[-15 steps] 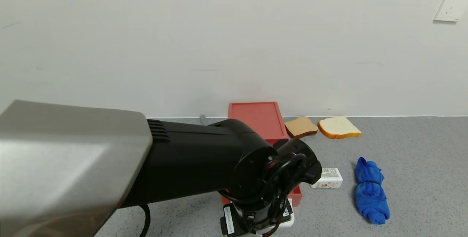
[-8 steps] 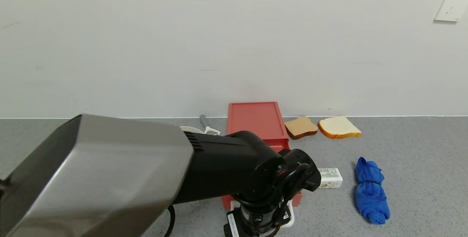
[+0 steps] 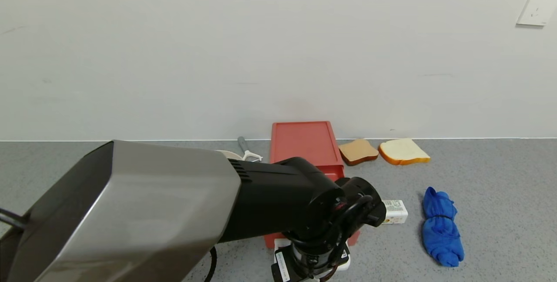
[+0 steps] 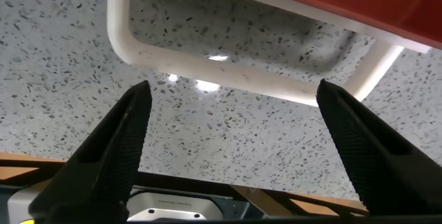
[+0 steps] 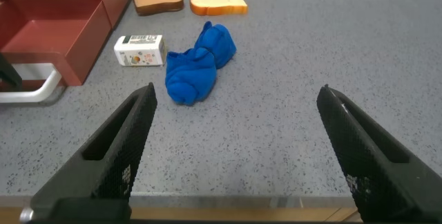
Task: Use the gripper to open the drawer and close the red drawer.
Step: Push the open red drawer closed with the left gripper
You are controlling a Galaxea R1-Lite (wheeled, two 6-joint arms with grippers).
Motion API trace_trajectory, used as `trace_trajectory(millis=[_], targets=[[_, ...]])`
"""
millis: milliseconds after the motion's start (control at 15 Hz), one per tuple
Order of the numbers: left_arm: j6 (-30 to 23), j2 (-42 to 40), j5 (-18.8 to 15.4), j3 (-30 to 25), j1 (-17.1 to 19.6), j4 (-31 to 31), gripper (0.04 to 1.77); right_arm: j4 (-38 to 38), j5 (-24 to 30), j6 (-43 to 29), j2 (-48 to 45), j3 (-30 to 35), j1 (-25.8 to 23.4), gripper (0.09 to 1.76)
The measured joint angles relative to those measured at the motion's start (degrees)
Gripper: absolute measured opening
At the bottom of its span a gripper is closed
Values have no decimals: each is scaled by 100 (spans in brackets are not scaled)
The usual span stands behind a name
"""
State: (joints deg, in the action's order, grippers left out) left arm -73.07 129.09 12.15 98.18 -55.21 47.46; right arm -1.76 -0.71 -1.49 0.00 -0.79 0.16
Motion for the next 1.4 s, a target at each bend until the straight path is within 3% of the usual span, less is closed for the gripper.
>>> trace_trajectory(millis=[1400], targets=[[-99,267,346,83,-110,-157,172,2,2,1,0,0,0,171]])
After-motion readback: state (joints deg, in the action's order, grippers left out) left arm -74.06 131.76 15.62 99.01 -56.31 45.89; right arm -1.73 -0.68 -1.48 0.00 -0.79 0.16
